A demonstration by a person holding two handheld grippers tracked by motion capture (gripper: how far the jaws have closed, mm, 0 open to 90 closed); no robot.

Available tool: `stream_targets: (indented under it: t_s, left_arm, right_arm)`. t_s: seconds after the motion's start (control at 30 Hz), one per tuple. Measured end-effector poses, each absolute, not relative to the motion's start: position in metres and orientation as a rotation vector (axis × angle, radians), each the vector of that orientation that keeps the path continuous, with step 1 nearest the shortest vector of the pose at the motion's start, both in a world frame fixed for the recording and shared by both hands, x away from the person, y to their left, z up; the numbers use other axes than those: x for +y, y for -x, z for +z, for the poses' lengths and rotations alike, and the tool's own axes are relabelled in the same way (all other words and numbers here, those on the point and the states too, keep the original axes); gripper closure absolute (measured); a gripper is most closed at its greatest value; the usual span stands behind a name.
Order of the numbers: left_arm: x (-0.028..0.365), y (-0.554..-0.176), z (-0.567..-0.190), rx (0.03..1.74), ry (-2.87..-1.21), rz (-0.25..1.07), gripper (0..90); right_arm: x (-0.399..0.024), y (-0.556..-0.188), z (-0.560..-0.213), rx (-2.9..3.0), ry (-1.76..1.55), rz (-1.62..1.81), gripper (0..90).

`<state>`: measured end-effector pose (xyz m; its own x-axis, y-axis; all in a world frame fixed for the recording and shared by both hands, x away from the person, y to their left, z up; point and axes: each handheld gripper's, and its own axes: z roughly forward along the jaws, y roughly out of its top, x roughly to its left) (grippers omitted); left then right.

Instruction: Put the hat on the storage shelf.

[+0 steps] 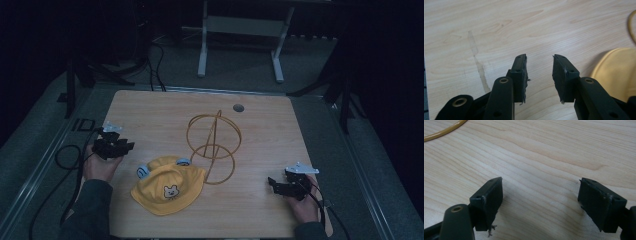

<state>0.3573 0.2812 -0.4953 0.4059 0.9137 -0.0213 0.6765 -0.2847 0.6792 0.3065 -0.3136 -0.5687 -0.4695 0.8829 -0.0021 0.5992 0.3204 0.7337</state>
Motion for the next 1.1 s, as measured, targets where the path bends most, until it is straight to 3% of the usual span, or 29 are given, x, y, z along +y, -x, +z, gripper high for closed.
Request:
stream_targets:
  t_s: [0.47, 1.1]
  left_arm:
    - [0.265, -0.346, -0.455, 1.195, -2.144, 0.438, 62.5]
    - [0.260, -0.337, -0.430, 1.074, -2.258, 0.347, 59.9]
  right_arm:
    - [-0.314, -0.305, -0.569, 2.190, -1.314, 0.954, 20.0]
    - [-0.313, -0.306, -0.569, 2.186, -1.317, 0.951, 19.0]
